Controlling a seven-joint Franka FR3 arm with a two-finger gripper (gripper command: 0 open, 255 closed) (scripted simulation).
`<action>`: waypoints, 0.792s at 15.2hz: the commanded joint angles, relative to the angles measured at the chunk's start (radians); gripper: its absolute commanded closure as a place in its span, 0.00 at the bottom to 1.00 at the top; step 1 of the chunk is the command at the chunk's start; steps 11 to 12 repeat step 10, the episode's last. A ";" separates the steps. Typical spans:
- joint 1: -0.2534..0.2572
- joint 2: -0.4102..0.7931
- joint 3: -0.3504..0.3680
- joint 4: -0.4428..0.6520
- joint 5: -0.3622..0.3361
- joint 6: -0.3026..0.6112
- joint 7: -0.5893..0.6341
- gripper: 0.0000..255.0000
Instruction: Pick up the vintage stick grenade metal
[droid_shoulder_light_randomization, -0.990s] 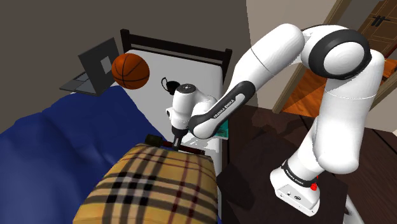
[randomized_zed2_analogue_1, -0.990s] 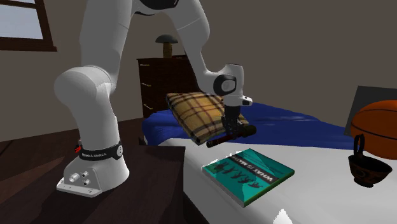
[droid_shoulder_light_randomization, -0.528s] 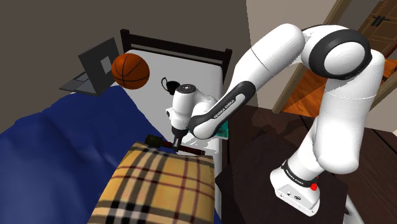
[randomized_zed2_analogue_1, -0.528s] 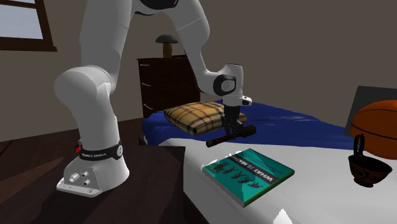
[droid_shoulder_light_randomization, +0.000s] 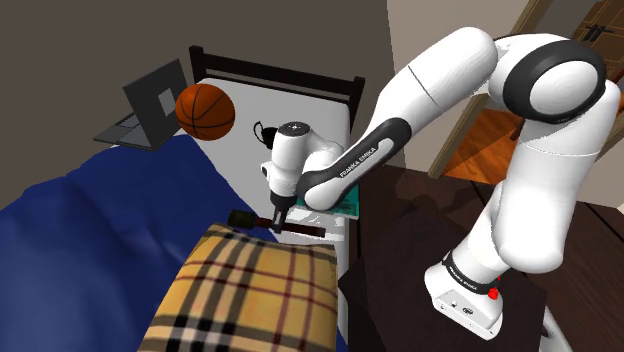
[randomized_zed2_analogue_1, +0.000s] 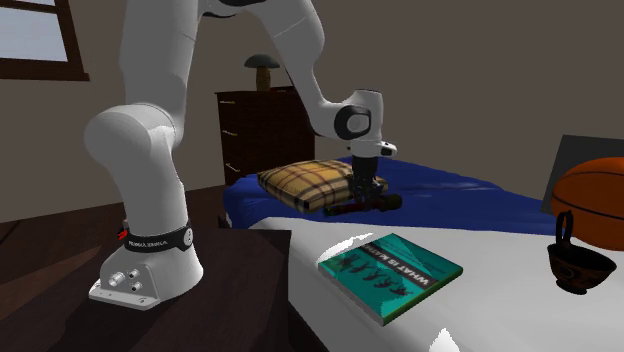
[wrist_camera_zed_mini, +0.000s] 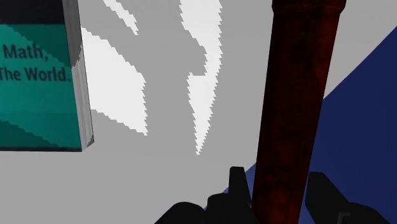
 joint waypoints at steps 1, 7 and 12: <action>-0.004 -0.023 0.006 0.001 0.011 -0.024 -0.007 1.00; -0.014 -0.089 0.020 0.009 0.042 -0.095 -0.027 1.00; -0.015 -0.101 0.022 0.012 0.048 -0.109 -0.031 1.00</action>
